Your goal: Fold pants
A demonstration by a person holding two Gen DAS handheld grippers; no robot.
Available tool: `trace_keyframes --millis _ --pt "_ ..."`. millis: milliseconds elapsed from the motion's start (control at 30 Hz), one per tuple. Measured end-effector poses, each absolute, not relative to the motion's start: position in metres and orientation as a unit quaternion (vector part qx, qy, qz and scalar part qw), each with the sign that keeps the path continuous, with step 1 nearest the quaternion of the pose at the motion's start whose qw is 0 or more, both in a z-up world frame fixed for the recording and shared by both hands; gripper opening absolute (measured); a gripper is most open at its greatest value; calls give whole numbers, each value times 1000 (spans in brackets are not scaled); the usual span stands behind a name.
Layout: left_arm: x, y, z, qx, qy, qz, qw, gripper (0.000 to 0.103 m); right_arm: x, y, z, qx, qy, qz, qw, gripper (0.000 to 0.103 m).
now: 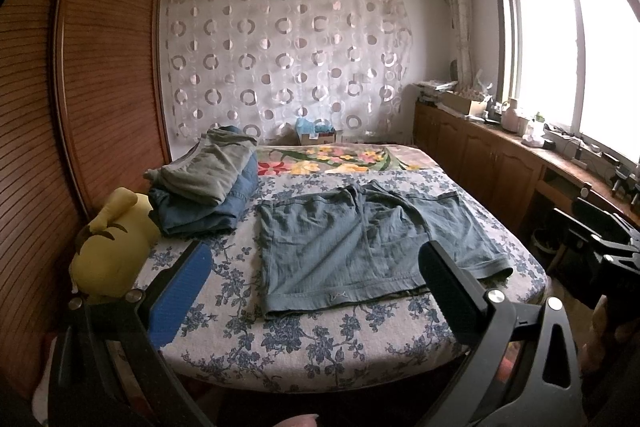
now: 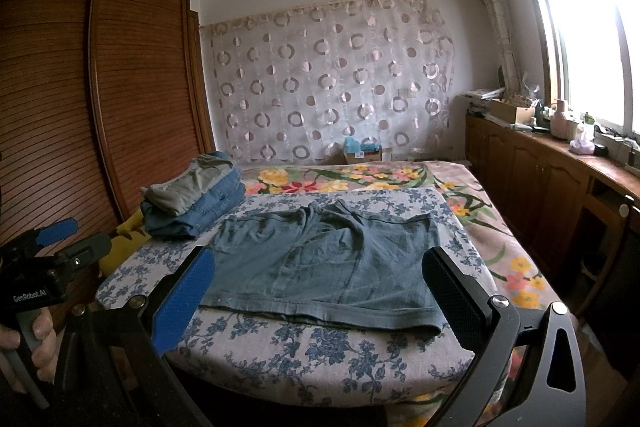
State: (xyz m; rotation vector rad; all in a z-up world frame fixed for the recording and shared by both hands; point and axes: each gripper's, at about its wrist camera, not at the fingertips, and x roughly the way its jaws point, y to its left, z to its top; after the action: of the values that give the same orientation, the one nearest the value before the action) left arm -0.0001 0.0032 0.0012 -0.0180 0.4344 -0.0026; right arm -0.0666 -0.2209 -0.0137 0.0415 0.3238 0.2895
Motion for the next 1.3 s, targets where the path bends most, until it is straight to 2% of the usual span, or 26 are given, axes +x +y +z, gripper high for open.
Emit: trace_keyframes --millis 1300 --pt "0 0 4 -10 212 -2 977 103 -66 -220 -13 21 159 145 976 103"
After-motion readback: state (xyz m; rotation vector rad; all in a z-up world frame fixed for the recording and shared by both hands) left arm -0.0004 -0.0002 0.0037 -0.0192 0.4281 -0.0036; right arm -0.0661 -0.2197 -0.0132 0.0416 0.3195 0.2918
